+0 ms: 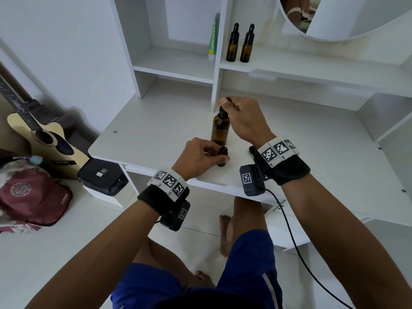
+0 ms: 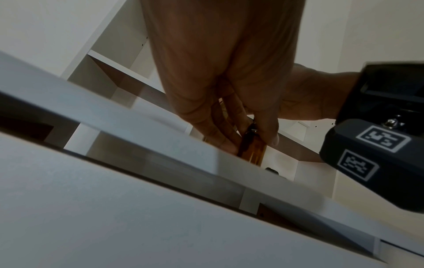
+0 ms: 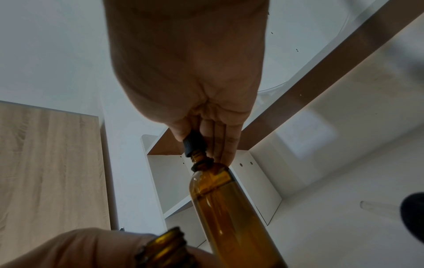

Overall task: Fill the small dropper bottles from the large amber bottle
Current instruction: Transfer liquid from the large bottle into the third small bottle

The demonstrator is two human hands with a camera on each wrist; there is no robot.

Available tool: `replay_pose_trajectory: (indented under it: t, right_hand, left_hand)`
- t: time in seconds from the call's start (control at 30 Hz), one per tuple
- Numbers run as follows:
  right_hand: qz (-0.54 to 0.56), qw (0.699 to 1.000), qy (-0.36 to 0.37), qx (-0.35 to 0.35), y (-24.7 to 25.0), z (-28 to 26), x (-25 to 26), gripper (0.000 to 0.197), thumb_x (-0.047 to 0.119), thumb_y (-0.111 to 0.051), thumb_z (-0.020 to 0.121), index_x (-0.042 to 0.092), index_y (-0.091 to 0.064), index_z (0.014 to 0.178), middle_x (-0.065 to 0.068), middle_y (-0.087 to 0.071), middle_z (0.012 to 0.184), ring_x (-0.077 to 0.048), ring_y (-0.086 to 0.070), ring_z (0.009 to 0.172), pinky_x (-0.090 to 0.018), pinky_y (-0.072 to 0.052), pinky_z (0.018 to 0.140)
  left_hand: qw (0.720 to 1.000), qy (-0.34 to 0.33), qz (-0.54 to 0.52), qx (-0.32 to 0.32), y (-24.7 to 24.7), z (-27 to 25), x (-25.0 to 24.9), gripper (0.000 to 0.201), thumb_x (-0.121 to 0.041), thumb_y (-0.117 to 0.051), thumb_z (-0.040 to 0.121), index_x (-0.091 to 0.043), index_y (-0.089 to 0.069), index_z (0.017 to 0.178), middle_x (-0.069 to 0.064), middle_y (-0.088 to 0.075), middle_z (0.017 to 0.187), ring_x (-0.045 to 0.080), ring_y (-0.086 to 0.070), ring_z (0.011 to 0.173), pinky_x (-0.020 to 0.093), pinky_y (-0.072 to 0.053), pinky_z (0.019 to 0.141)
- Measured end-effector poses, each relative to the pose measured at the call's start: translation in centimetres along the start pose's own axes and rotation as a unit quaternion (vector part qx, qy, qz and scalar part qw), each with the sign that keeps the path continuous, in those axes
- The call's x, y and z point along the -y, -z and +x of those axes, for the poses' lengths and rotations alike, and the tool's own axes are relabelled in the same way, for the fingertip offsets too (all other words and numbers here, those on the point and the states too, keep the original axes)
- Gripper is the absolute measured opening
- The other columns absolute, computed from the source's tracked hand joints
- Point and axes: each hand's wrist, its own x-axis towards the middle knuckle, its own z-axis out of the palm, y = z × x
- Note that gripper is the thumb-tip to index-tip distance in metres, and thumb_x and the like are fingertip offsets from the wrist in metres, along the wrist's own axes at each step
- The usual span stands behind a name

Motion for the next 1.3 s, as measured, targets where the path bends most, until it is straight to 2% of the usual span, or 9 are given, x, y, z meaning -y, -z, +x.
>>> replay_pose_trajectory:
  t: [0.2,0.4,0.5,0.6,0.9,1.03,1.1,1.2,1.3]
  right_hand:
    - [0.0,1.0,0.003,0.0,-0.2,0.0,0.0,0.038,0.034,-0.046,0.102,0.009,-0.065,0.081,0.006,-0.058,0.064,-0.004,-0.049,0.056,-0.008,-0.038,0.054]
    - [-0.002,1.0,0.006,0.002,-0.4,-0.1,-0.1,0.044,0.031,-0.045,0.103,0.0,-0.061,0.077,-0.003,-0.056,0.062,-0.011,-0.042,0.055,-0.021,-0.037,0.055]
    - [0.001,1.0,0.009,-0.001,-0.4,-0.2,0.0,0.044,0.032,-0.045,0.103,0.003,-0.059,0.073,0.002,-0.051,0.059,-0.009,-0.041,0.053,-0.02,-0.036,0.055]
    - [0.002,1.0,0.012,-0.005,-0.3,-0.2,0.1,0.044,0.034,-0.045,0.102,0.002,-0.064,0.079,-0.008,-0.062,0.066,-0.013,-0.05,0.058,-0.019,-0.04,0.058]
    - [-0.011,1.0,0.006,-0.003,-0.3,-0.3,0.1,0.044,0.029,-0.045,0.103,0.001,-0.056,0.071,0.008,-0.04,0.053,-0.007,-0.034,0.046,-0.013,-0.028,0.049]
    - [-0.005,1.0,0.013,-0.013,0.3,-0.2,0.4,0.038,0.033,-0.046,0.103,0.007,-0.065,0.081,0.003,-0.06,0.065,-0.008,-0.051,0.057,-0.009,-0.038,0.055]
    - [0.002,0.999,0.033,-0.042,1.1,0.0,0.7,0.039,0.034,-0.047,0.102,0.005,-0.069,0.089,-0.004,-0.07,0.078,-0.015,-0.063,0.071,-0.016,-0.047,0.063]
    - [0.014,0.993,0.065,-0.093,2.5,0.2,1.4,0.039,0.033,-0.046,0.103,0.004,-0.071,0.098,-0.007,-0.073,0.086,-0.021,-0.067,0.08,-0.039,-0.053,0.077]
    - [0.049,0.987,0.08,-0.128,3.7,-0.1,1.8,0.038,0.032,-0.046,0.103,0.004,-0.071,0.098,-0.008,-0.074,0.088,-0.021,-0.068,0.084,-0.042,-0.053,0.081]
  left_hand:
    - [1.0,-0.001,-0.001,-0.001,0.0,0.0,0.0,0.029,-0.027,-0.082,0.075,-0.013,-0.078,0.1,-0.003,-0.075,0.091,0.005,-0.07,0.083,0.005,-0.048,0.074]
    - [1.0,0.004,-0.001,-0.002,0.0,0.0,0.1,0.031,-0.028,-0.083,0.074,-0.013,-0.078,0.101,-0.003,-0.075,0.092,0.005,-0.07,0.083,0.01,-0.05,0.078]
    - [1.0,0.005,-0.001,-0.001,0.0,0.0,0.0,0.03,-0.028,-0.083,0.075,-0.013,-0.078,0.101,-0.003,-0.075,0.092,0.005,-0.07,0.083,0.009,-0.05,0.077]
    - [1.0,0.005,0.0,0.001,0.0,0.0,0.1,0.029,-0.028,-0.082,0.075,-0.014,-0.078,0.101,-0.003,-0.075,0.094,0.005,-0.07,0.083,0.012,-0.051,0.079]
    - [1.0,0.004,0.0,0.002,0.0,0.0,0.0,0.028,-0.026,-0.082,0.075,-0.013,-0.078,0.099,-0.003,-0.075,0.093,0.005,-0.07,0.082,0.01,-0.051,0.078]
    - [1.0,0.008,-0.001,0.003,0.0,0.1,0.0,0.028,-0.026,-0.082,0.075,-0.014,-0.078,0.1,-0.003,-0.075,0.093,0.004,-0.07,0.082,0.01,-0.05,0.077]
    - [1.0,0.012,-0.003,0.004,0.0,0.1,0.0,0.027,-0.027,-0.082,0.075,-0.015,-0.078,0.099,-0.005,-0.075,0.092,0.003,-0.069,0.082,0.008,-0.049,0.076]
    - [1.0,0.015,-0.007,0.006,-0.1,0.1,0.1,0.026,-0.026,-0.083,0.075,-0.016,-0.078,0.098,-0.007,-0.074,0.09,0.001,-0.069,0.081,0.005,-0.047,0.074]
    - [1.0,0.012,-0.009,0.003,0.0,0.0,0.1,0.024,-0.026,-0.083,0.074,-0.018,-0.078,0.096,-0.008,-0.074,0.087,-0.002,-0.068,0.079,0.002,-0.045,0.072]
